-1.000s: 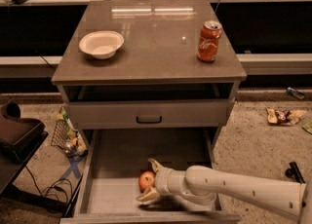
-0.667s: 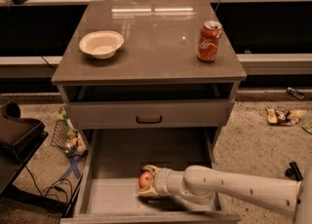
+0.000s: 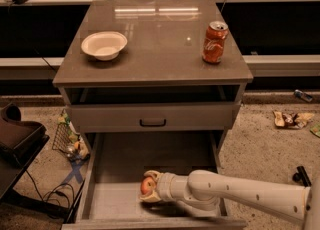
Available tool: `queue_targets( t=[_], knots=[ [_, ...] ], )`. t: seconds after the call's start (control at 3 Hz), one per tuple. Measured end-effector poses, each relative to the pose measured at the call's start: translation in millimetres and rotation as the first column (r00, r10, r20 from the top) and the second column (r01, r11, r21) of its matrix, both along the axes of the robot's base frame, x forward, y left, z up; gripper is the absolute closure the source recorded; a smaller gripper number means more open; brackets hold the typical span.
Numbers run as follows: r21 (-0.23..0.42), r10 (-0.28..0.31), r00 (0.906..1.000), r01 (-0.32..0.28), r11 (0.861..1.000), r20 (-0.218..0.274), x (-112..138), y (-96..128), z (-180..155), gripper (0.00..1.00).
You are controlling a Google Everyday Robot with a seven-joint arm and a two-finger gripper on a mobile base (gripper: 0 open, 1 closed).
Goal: Pick apple from middle drawer and place on counter
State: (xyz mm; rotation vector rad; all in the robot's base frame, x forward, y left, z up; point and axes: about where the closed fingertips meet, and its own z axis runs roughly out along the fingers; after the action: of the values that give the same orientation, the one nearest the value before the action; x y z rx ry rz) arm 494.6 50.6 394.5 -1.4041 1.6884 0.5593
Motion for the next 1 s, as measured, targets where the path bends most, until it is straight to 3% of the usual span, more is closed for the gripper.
queue_targets(
  t=[0.33, 0.67, 1.0],
  knots=[
    [0.042, 0.025, 0.9994, -0.026, 0.999, 0.022, -10, 6, 20, 1.00],
    [0.109, 0.058, 0.9979, -0.061, 0.992, 0.028, -42, 5, 77, 1.00],
    [0.168, 0.073, 0.9941, -0.086, 0.982, 0.080, -68, -16, 185, 1.00]
  ],
)
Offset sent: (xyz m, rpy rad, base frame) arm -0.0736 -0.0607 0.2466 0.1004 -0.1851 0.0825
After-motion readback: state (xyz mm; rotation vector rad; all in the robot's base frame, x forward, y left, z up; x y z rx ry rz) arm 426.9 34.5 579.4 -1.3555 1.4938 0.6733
